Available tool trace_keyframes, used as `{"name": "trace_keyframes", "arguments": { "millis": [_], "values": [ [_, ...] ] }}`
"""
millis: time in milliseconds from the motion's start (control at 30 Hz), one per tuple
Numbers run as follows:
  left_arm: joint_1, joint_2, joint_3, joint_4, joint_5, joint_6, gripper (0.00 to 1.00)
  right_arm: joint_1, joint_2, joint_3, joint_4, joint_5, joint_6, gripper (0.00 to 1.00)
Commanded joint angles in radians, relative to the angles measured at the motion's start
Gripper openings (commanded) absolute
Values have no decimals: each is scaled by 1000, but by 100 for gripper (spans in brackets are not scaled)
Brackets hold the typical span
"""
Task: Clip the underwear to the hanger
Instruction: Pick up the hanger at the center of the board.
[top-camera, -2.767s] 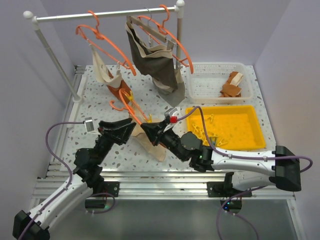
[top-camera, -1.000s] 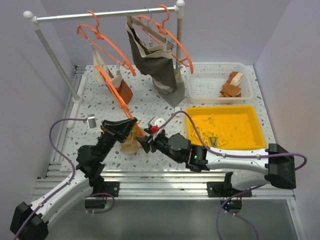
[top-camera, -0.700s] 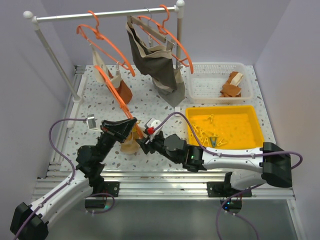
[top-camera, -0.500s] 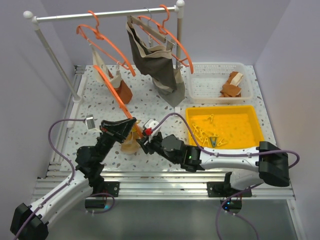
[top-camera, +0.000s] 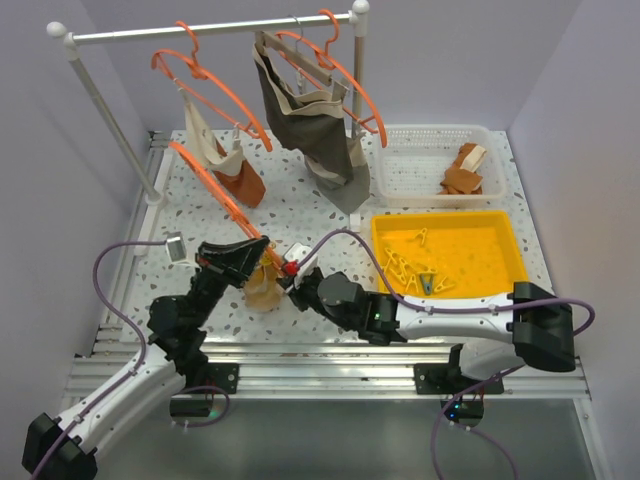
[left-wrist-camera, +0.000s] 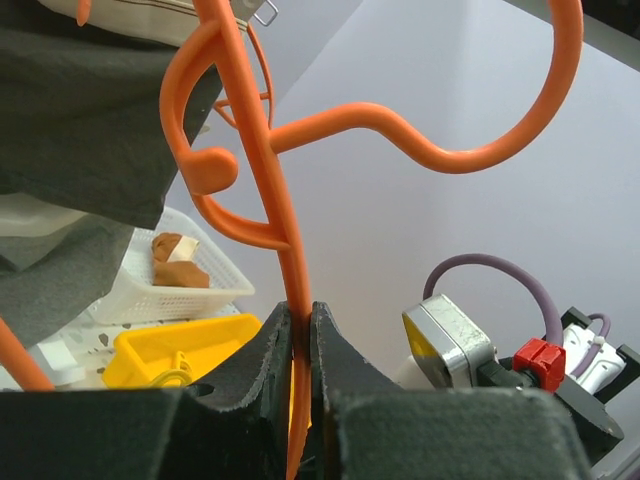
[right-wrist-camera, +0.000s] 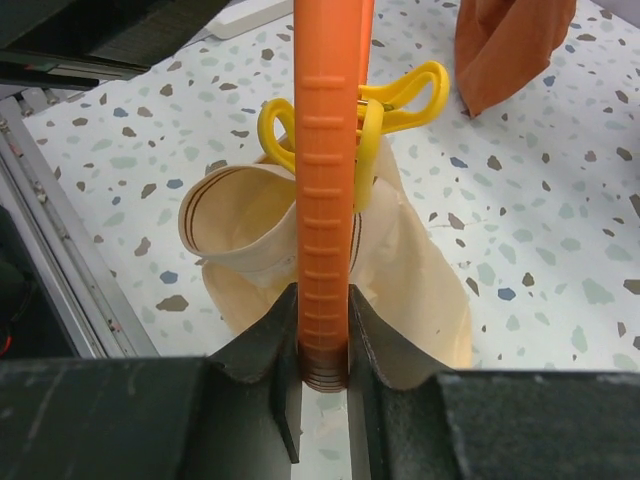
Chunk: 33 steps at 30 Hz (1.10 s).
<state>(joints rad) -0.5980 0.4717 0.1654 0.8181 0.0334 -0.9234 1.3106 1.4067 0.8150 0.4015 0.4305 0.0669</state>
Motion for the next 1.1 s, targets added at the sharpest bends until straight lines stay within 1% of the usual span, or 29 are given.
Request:
{"name": "trace_keyframes", "arguments": {
  "millis": [0, 67, 100, 133, 233, 333, 367, 400, 433, 600, 667, 800, 867, 933, 967, 1000, 1033, 1067],
  "values": [
    [-2, -24, -3, -22, -30, 37, 12, -2, -90, 68, -93, 94, 16, 0],
    [-2, -27, 2, -46, -59, 49, 24, -4, -110, 94, -157, 122, 33, 0],
    [-2, -24, 8, -69, -62, 64, 36, -2, -114, 108, -217, 132, 39, 0],
    [-3, -22, 14, -79, -64, 72, 41, -2, -118, 136, -249, 151, 45, 0],
    [-2, 4, 36, -117, -61, 98, 52, -4, -135, 173, -335, 194, 71, 0],
    [-2, 19, 46, -131, -59, 110, 57, -2, -153, 205, -390, 223, 77, 0],
    [-2, 28, 48, -137, -58, 115, 58, -4, -153, 220, -406, 235, 79, 0],
    [-2, 31, 55, -154, -58, 126, 59, -2, -150, 242, -497, 255, 88, 0],
    [0, 38, 59, -163, -59, 130, 59, -4, -140, 294, -541, 267, 93, 0],
    [-2, 12, 48, -189, -87, 156, 60, -4, -132, 371, -725, 263, 131, 0],
    [-2, -18, 55, -215, -113, 172, 60, -4, -130, 385, -759, 284, 151, 0],
    [-2, -54, 59, -254, -151, 202, 60, -4, -158, 363, -790, 257, 180, 0],
    [-2, -47, 62, -252, -162, 212, 60, -4, -164, 365, -803, 244, 197, 0],
    [-2, -18, 68, -254, -179, 231, 60, -2, -154, 390, -874, 241, 212, 0],
    [-2, -9, 72, -257, -185, 236, 60, -1, -135, 407, -918, 284, 241, 0],
    [0, -2, 72, -258, -190, 242, 60, -1, -132, 415, -961, 287, 250, 0],
    [-2, 2, 71, -254, -194, 242, 60, -1, -137, 406, -958, 286, 255, 0],
    [-2, 1, 65, -249, -194, 244, 60, -1, -143, 400, -954, 248, 254, 0]
  ]
}}
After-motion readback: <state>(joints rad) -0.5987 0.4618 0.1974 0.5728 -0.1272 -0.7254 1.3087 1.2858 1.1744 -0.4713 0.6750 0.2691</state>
